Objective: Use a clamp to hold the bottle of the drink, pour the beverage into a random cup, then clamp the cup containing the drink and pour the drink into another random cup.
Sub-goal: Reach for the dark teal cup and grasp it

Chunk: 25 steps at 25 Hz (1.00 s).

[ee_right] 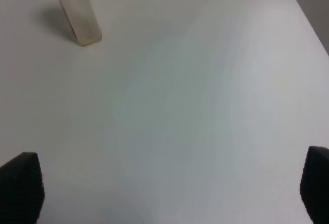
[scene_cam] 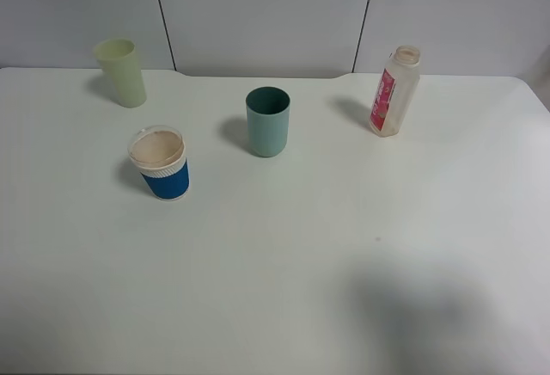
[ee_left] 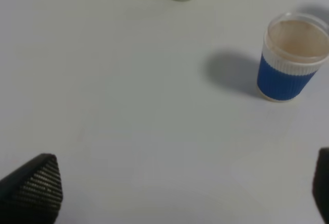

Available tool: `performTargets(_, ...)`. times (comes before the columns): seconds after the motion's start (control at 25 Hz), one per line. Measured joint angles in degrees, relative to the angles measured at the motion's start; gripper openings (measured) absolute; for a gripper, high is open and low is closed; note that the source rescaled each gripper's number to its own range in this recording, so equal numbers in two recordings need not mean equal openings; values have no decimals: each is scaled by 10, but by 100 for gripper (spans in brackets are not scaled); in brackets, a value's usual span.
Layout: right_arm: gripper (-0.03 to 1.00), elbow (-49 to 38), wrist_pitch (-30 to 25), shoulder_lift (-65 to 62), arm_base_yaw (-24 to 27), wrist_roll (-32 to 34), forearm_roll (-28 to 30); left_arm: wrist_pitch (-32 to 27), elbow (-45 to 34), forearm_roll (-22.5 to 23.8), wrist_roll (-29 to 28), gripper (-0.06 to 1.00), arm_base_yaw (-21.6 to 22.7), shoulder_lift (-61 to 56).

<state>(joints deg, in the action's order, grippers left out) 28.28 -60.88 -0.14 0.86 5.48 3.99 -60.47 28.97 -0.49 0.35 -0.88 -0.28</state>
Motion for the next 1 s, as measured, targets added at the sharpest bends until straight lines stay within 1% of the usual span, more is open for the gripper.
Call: performTargets(1.0,100,0,0,0,0,0,0,0,0,5,0,99,0,0)
